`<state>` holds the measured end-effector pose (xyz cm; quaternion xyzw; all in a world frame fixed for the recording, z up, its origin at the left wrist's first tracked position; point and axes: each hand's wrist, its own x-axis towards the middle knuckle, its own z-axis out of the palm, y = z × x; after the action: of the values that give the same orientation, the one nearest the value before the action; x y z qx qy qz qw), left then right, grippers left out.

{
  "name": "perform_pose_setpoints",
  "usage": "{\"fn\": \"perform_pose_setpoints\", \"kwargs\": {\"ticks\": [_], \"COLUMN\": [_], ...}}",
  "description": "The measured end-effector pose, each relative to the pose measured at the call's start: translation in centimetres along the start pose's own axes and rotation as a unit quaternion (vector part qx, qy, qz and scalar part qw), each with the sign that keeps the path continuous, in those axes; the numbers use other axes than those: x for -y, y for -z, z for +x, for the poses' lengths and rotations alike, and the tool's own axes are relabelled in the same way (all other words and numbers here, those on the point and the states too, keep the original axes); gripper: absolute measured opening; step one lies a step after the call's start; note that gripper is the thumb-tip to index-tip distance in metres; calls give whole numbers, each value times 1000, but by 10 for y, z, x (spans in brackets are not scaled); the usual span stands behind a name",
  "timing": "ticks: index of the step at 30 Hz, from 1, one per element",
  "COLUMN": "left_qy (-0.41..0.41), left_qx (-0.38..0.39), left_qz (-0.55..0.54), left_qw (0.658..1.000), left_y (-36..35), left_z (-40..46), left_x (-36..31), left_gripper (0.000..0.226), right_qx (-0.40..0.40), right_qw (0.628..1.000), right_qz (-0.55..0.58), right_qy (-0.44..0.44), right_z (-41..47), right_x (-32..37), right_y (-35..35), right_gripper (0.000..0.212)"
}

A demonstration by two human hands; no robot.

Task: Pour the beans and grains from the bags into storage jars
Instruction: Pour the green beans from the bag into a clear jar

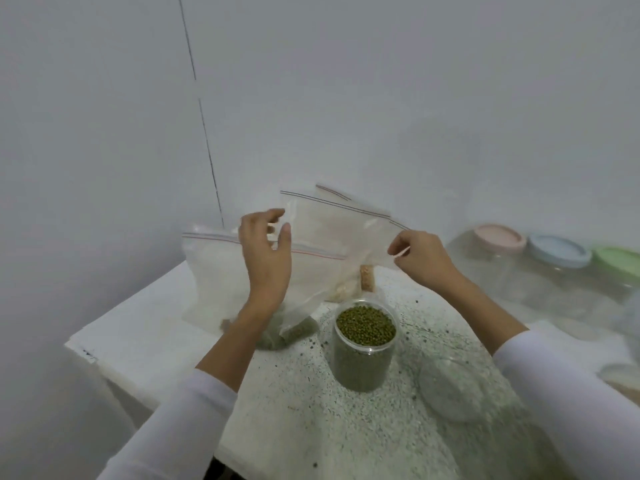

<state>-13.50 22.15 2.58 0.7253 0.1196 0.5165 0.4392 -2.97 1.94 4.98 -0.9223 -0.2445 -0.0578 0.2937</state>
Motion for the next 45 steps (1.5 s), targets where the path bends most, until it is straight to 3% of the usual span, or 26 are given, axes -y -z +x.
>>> {"fn": "perform_pose_setpoints", "kwargs": {"ticks": [2,5,8,11,16,21,23,25,27,29,31,36,41,45], "left_qy": [49,165,223,278,329,328,322,323,323,320,328,339,365,367], "left_qx": [107,256,306,337,291,273,259,249,253,267,285,332,310,321], "left_qz": [-38,-34,-35,-88,-124,-150,-167,-180,-186,-192,-215,-279,-268,-290], "left_qw": [992,952,925,895,890,892,895,895,893,888,875,835,836,823], "left_y": [-16,-37,-47,-53,-58,-57,-58,-58,-57,-55,-53,-47,-44,-42], "left_z": [-19,-49,-75,-93,-100,-107,-108,-108,-108,-109,-108,-103,-105,-107], "left_x": [-2,10,20,20,20,13,14,14,15,17,23,28,35,35], "left_gripper": [16,12,26,30,26,35,38,45,51,53,56,59,22,24], "right_qx": [41,92,186,298,334,263,159,4,-136,-181,-115,71,101,110], "right_qw": [996,978,957,916,880,902,940,961,943,905,890,896,895,894], "right_qz": [-68,-154,-187,-229,-229,-191,-72,83,217,345,414,436,433,434], "right_qy": [-50,-104,-123,-143,-247,-283,-294,-265,-214,-172,-153,-48,-23,-17], "right_z": [-14,-40,-63,-80,-100,-100,-92,-82,-75,-76,-85,-108,-100,-99], "right_x": [-22,-48,-63,-76,-97,-94,-87,-75,-62,-48,-38,-40,-48,-49], "right_y": [5,1,-14,-32,-53,-56,-43,-27,-24,-30,-45,-72,-68,-67], "right_gripper": [25,22,18,42,111,105,94,88,85,84,82,80,71,67]}}
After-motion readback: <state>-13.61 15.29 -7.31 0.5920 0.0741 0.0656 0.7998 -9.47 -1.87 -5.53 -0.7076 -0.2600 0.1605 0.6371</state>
